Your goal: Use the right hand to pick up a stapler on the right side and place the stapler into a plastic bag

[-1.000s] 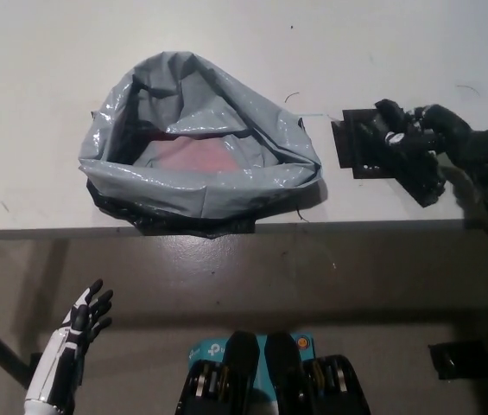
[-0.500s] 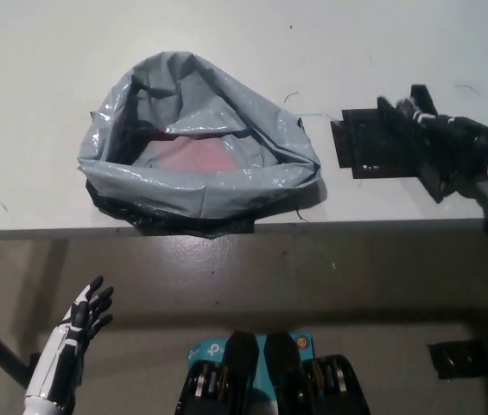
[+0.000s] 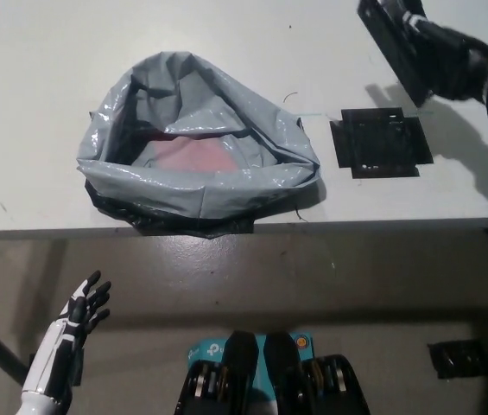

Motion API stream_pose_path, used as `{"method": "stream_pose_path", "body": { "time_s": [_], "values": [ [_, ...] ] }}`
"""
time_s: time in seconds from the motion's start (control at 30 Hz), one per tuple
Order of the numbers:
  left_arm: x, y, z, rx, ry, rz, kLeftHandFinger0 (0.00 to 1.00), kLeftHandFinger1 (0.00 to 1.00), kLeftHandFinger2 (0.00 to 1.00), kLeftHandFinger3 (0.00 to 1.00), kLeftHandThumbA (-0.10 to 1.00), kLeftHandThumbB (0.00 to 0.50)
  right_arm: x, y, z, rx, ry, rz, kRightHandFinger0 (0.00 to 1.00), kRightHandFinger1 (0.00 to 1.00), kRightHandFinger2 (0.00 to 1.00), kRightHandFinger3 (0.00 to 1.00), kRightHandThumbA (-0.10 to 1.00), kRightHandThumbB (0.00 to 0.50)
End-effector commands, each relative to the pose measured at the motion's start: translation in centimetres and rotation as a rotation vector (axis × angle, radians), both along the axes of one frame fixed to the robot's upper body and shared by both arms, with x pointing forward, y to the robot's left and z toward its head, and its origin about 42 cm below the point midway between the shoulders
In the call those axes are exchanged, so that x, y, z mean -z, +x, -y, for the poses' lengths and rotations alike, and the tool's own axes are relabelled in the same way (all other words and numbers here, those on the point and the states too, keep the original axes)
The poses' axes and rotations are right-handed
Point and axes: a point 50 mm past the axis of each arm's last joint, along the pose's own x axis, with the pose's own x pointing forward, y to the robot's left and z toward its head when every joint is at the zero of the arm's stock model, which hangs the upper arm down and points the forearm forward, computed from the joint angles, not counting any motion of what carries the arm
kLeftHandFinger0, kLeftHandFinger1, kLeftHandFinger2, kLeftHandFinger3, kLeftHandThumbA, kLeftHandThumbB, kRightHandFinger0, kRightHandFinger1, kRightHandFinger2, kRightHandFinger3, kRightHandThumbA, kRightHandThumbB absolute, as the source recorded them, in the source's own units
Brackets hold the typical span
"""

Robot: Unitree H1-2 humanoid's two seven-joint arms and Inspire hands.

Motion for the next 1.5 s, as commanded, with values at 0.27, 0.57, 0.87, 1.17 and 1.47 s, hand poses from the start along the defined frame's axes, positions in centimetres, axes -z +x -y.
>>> {"method": "stream_pose_path", "body": {
  "time_s": [0.27,0.57,0.87,1.17,1.47],
  "values": [
    [-0.8,-0.2,-0.2,0.017,0.009,0.026,1.0,1.0,1.0,1.0,1.0,0.0,-11.9,-0.1,-13.1,-0.281,-0.093,0.22,0.0,0.21,0.55,0.62,0.39,0.162],
    [-0.7,-0.5,-0.1,0.035,-0.001,0.019,1.0,1.0,1.0,1.0,1.0,0.0,-10.4,-1.3,-20.8,-0.351,-0.278,0.187,0.0,0.24,0.61,0.47,0.39,0.23],
    [-1.0,-0.4,0.1,0.043,0.008,0.023,1.0,1.0,1.0,1.0,1.0,0.007,-9.1,-2.4,-25.5,-0.293,-0.664,0.405,0.0,0.16,0.55,0.61,0.37,0.261],
    [-1.3,-0.3,0.4,0.061,0.022,0.037,1.0,1.0,1.0,1.0,1.0,0.004,-8.6,-3.3,-27.2,-0.118,-1.262,0.988,0.0,0.24,0.39,0.28,0.46,0.192],
    [-1.7,-0.1,0.5,0.071,0.033,0.031,1.0,1.0,1.0,1.0,1.0,0.02,-8.0,-3.7,-26.8,0.016,-1.467,1.279,0.37,0.67,0.89,0.93,0.74,0.324]
  ]
}}
